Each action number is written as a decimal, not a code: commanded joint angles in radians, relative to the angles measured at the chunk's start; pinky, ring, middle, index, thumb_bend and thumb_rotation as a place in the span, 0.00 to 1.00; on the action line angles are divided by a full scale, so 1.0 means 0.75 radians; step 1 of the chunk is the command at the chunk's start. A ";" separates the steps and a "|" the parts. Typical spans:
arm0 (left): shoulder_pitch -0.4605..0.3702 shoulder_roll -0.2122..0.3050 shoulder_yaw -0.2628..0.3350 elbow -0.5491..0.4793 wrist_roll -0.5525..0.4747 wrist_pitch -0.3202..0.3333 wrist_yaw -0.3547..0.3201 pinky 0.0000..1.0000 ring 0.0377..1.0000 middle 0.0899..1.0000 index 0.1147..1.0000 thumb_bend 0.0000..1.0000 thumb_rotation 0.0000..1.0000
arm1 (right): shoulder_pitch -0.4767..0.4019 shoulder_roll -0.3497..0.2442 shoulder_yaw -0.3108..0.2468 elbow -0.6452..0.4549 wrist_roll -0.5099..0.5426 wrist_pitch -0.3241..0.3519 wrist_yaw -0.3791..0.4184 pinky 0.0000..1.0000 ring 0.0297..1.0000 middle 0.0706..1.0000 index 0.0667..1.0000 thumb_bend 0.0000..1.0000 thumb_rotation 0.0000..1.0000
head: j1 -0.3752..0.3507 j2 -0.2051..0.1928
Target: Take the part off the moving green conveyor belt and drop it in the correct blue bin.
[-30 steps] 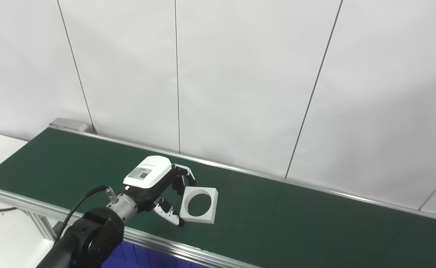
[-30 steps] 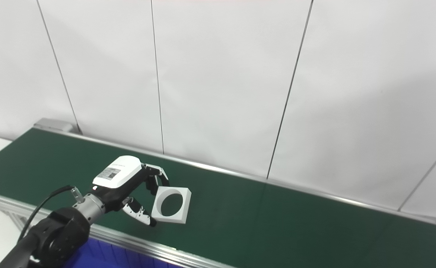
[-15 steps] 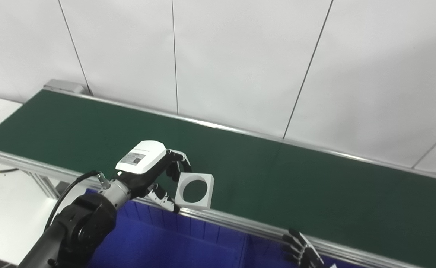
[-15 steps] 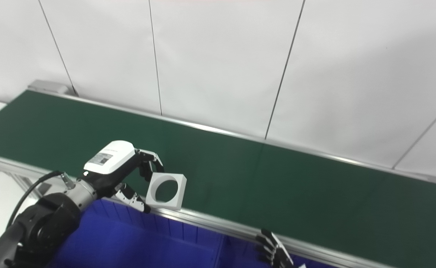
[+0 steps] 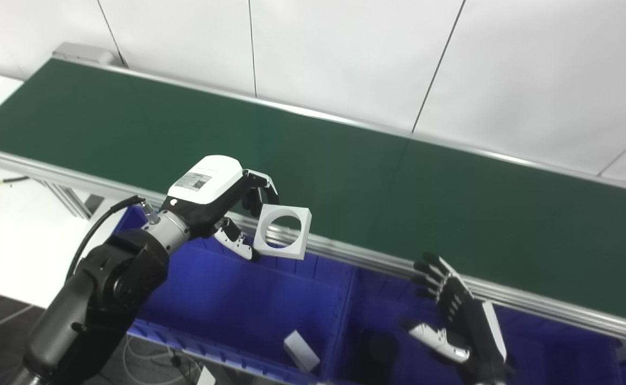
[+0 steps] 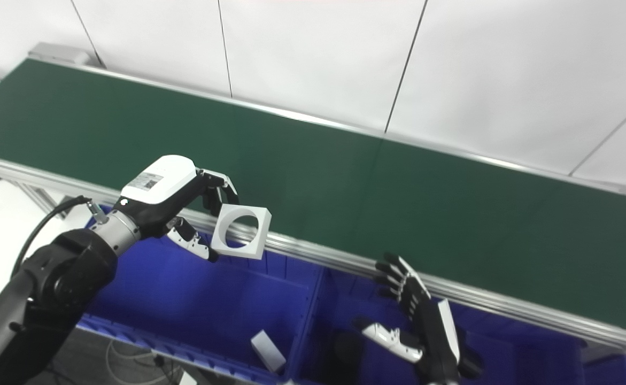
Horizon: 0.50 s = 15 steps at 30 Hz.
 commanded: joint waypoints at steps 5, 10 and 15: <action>0.031 0.009 -0.002 -0.048 -0.013 -0.021 -0.010 0.58 0.48 0.40 0.44 0.52 0.00 | -0.006 0.009 -0.010 -0.067 0.012 0.016 -0.008 0.70 0.75 0.79 0.85 0.77 0.34 | -0.002 0.019; 0.055 0.007 -0.013 -0.012 -0.047 -0.034 -0.015 0.57 0.47 0.40 0.44 0.52 0.00 | -0.006 0.015 -0.010 -0.065 0.013 0.021 -0.011 0.69 0.75 0.79 0.84 0.76 0.34 | -0.011 0.021; 0.075 0.010 -0.019 0.059 -0.135 -0.040 -0.016 0.53 0.45 0.40 0.44 0.52 0.00 | -0.005 0.024 -0.011 -0.070 0.003 0.020 -0.018 0.69 0.74 0.79 0.84 0.75 0.33 | -0.022 0.021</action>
